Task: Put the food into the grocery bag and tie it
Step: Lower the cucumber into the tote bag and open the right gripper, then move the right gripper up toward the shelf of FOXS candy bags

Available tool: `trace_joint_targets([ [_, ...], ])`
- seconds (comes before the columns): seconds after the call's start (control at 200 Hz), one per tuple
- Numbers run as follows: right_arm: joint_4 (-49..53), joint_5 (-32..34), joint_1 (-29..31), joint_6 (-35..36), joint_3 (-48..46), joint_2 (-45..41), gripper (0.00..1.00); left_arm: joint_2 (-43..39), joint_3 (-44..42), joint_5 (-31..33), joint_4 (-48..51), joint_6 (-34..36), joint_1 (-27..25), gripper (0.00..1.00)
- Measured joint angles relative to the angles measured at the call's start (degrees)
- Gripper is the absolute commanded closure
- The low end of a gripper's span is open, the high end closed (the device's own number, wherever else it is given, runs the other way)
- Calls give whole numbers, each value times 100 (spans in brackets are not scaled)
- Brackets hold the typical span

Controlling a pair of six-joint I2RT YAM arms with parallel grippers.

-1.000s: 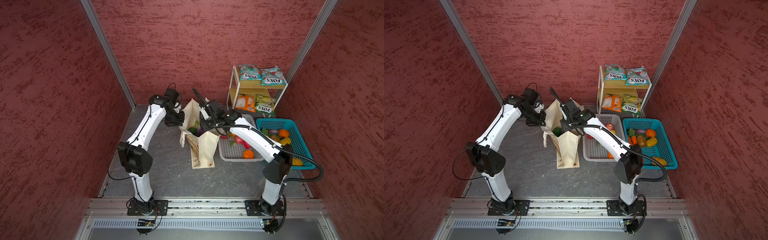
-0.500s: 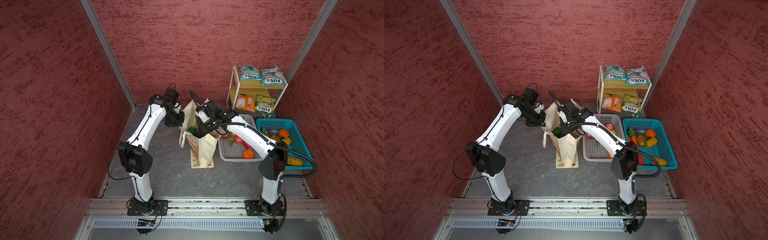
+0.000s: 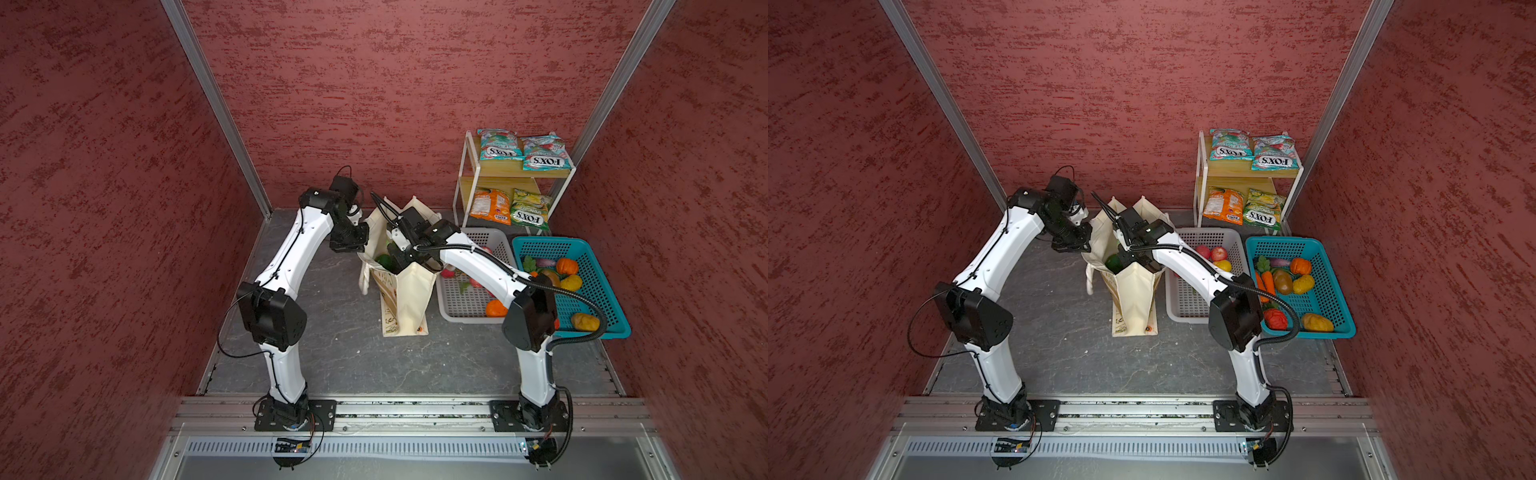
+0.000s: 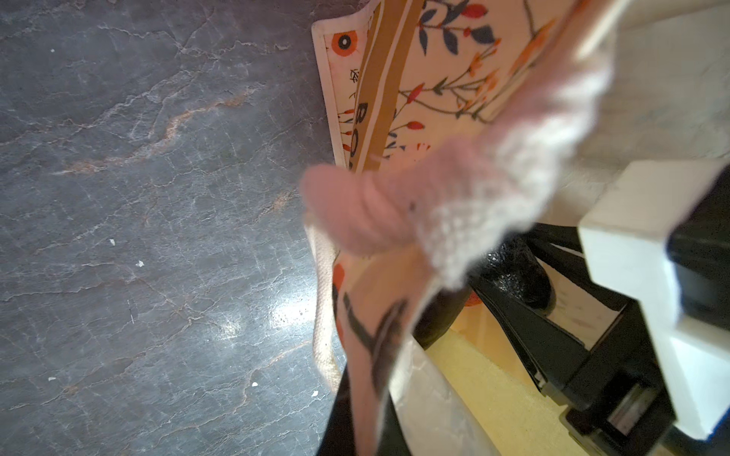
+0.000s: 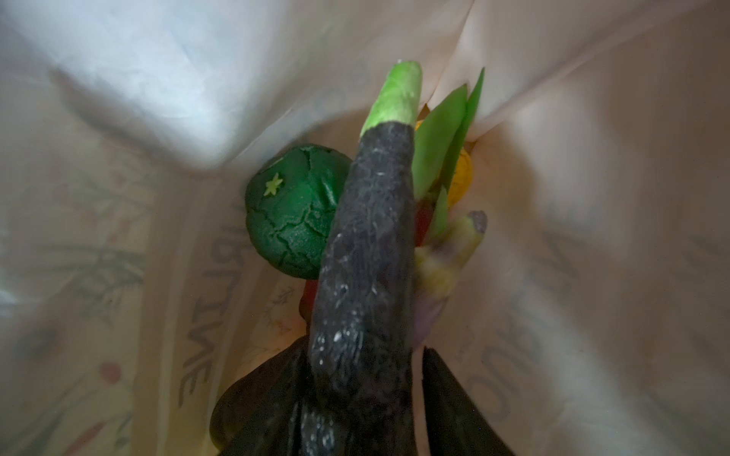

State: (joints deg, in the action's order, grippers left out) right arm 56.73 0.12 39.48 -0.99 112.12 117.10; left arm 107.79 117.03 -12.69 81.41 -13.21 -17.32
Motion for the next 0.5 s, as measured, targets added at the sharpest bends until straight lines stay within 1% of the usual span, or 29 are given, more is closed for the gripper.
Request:
trace_joint_targets([
  [0.1,-11,103,0,-9,2,-7,41,0,0,2,0,0,0,100],
  [0.115,-15,125,0,0,2,-9,35,0,0,2,0,0,0,100],
  [0.155,-35,190,0,-7,2,-20,25,0,2,2,0,0,0,100],
  [0.165,-37,197,0,-4,2,-24,18,0,4,2,2,0,0,100],
  [0.175,-48,210,0,-52,2,-33,6,0,7,2,2,0,0,100],
  [0.19,-61,240,0,-11,2,-42,2,0,9,2,0,0,0,100],
  [0.351,-433,557,-33,-61,0,-409,1,0,26,15,7,0,0,100],
  [0.501,-951,990,-116,-101,0,-1130,1,0,33,17,7,0,-4,100],
])
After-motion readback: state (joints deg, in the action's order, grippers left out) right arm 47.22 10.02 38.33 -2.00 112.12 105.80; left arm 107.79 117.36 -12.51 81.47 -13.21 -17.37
